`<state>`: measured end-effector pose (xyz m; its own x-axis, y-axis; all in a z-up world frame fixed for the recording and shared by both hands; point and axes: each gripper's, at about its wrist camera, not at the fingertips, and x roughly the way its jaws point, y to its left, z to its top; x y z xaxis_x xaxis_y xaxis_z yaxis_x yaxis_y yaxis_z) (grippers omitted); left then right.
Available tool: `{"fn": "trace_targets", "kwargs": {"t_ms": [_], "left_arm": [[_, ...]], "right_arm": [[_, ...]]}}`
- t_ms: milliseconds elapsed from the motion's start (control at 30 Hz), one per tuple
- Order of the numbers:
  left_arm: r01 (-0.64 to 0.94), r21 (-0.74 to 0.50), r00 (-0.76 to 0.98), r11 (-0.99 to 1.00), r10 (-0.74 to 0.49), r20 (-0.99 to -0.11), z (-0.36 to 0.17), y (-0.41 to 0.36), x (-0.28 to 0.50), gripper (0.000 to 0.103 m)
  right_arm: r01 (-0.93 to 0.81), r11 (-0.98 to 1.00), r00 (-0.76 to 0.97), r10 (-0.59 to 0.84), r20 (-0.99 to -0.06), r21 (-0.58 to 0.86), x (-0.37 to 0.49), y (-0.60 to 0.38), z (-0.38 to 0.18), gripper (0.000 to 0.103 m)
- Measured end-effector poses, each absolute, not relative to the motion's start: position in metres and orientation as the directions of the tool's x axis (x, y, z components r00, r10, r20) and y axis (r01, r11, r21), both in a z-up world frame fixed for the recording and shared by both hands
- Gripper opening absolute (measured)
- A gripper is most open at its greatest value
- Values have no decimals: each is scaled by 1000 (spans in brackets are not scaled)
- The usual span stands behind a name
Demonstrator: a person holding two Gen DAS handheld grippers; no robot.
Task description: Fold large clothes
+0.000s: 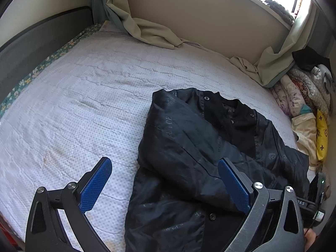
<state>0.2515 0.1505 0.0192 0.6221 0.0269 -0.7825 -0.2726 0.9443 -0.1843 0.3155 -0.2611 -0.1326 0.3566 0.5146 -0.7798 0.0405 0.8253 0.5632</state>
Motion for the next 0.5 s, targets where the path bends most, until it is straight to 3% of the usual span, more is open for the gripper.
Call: {"fn": "trace_targets", "kwargs": {"t_ms": [300, 500], "left_arm": [[-265, -161, 619, 951, 39, -784, 14, 141, 265, 102], [-219, -19, 588, 976, 116, -800, -8, 126, 288, 102]], "right_arm": [[-227, 897, 574, 439, -691, 380, 370, -225, -40, 6], [-173, 937, 606, 344, -717, 303, 401, -240, -65, 6]]}}
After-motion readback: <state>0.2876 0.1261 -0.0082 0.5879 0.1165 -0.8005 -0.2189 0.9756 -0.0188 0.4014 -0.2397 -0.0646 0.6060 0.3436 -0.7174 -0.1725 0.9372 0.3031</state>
